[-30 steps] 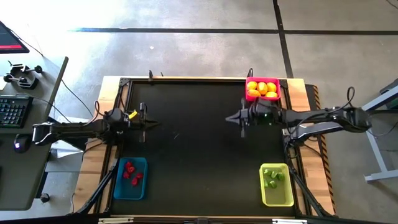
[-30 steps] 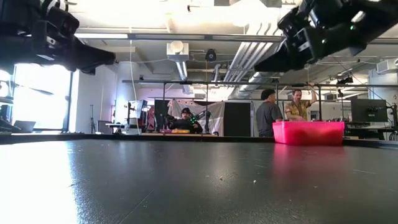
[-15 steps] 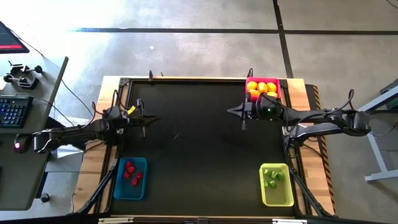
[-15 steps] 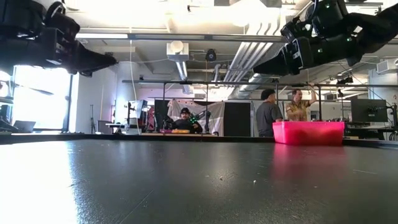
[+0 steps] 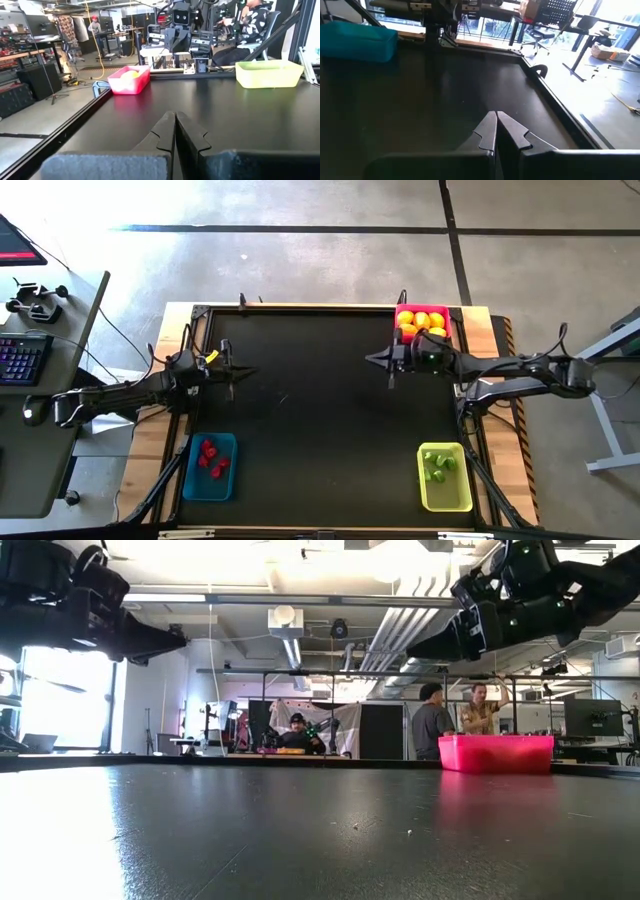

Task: Sort produce into baskets
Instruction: Return to Home Position

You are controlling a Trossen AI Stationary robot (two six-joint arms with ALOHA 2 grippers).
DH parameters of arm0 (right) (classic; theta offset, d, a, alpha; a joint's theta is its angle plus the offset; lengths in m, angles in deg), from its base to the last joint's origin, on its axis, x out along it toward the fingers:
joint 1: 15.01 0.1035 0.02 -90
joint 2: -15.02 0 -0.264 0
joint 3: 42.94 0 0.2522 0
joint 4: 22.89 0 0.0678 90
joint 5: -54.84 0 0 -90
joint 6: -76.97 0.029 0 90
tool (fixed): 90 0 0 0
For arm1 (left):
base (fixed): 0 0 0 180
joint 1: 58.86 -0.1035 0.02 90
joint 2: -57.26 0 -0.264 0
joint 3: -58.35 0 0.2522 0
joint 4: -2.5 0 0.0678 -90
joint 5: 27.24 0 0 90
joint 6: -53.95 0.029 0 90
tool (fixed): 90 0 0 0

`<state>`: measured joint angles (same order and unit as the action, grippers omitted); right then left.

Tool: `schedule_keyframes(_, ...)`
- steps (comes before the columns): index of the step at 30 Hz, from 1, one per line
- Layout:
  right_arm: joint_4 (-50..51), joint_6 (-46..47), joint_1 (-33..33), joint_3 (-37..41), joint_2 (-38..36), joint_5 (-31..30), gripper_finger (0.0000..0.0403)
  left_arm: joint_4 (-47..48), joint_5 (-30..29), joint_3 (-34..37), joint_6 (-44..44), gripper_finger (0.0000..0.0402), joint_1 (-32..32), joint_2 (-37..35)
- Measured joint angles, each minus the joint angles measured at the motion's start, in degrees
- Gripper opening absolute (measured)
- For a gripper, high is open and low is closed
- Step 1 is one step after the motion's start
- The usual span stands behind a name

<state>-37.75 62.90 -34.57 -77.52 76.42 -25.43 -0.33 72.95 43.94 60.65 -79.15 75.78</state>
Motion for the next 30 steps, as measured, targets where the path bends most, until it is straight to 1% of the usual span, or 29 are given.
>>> schedule_keyframes(4, 0.1, 0.0, -0.1, 0.0, 0.6, 1.3, 0.0, -0.1, 0.0, 0.0, 0.1, 0.0, -0.1, -0.3)
schedule_keyframes(8, -1.0, -1.2, 0.0, 1.2, -2.2, 0.8, 0.0, -0.3, 1.7, 0.0, 0.0, 0.0, -1.6, -1.6)
schedule_keyframes(13, -9.4, -0.6, -0.9, 9.1, -9.0, 0.3, 0.0, 0.3, 3.2, 0.0, 0.3, 0.0, -4.2, -3.9)
schedule_keyframes(19, -11.0, 2.2, -3.2, 16.5, -20.4, -0.4, 0.0, 1.4, 4.7, 0.0, -1.9, 0.0, -7.8, -6.2)
schedule_keyframes(23, -6.3, 2.2, -5.0, 18.7, -28.5, -5.0, 0.0, 4.3, 4.7, 0.0, -4.4, 0.0, -10.9, -7.4)
schedule_keyframes(27, 2.7, 2.6, -6.5, 19.2, -35.8, -7.9, 0.0, 8.2, 3.2, 0.0, -5.0, 0.0, -14.7, -9.4)
schedule_keyframes(30, 9.9, 4.0, -7.3, 19.2, -40.6, -11.9, 0.0, 10.0, 2.0, 0.0, -5.0, 0.0, -17.9, -11.4)
